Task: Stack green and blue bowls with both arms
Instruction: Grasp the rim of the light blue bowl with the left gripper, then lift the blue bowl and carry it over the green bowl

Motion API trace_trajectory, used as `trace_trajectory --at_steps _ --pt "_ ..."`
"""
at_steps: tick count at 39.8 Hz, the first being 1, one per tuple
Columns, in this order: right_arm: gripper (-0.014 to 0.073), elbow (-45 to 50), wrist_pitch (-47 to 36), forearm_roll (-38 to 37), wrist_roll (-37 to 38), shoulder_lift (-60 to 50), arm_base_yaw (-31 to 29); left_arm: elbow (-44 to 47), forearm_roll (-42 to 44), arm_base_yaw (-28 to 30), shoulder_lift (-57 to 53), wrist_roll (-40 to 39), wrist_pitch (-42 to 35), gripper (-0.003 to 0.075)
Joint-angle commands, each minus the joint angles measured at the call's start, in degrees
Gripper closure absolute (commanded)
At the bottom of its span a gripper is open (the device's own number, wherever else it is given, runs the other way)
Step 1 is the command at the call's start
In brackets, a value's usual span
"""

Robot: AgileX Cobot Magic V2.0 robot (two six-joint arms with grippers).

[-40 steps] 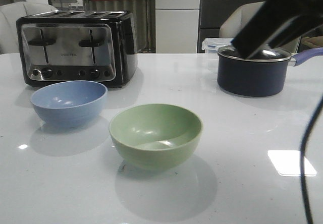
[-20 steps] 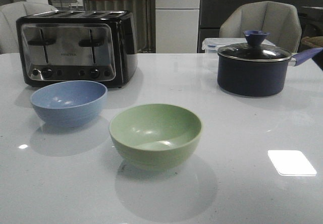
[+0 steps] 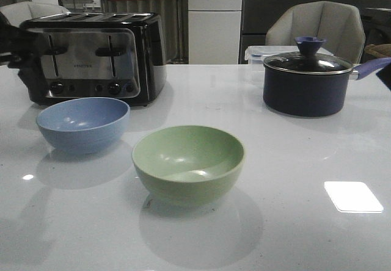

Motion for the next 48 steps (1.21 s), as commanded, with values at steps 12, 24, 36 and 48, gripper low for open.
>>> trace_trajectory --at_steps 12,24,36,48 --pt "0.0141 -1.37 -3.1 -0.13 -0.6 -0.06 0.06 -7.56 -3.11 -0.45 9.72 0.05 -7.47 0.0167" --pt "0.0141 -1.37 -3.1 -0.13 -0.6 -0.06 0.06 -7.7 -3.28 -0.45 11.55 0.05 -8.88 0.0492" --pt "0.0141 -1.37 -3.1 -0.13 -0.6 -0.06 0.06 -8.46 -3.5 -0.45 6.27 0.05 -5.11 0.0624" --pt "0.0141 -1.37 -3.24 -0.13 -0.6 -0.05 0.06 -8.46 -4.88 -7.14 -6.13 3.3 -1.29 0.0624"
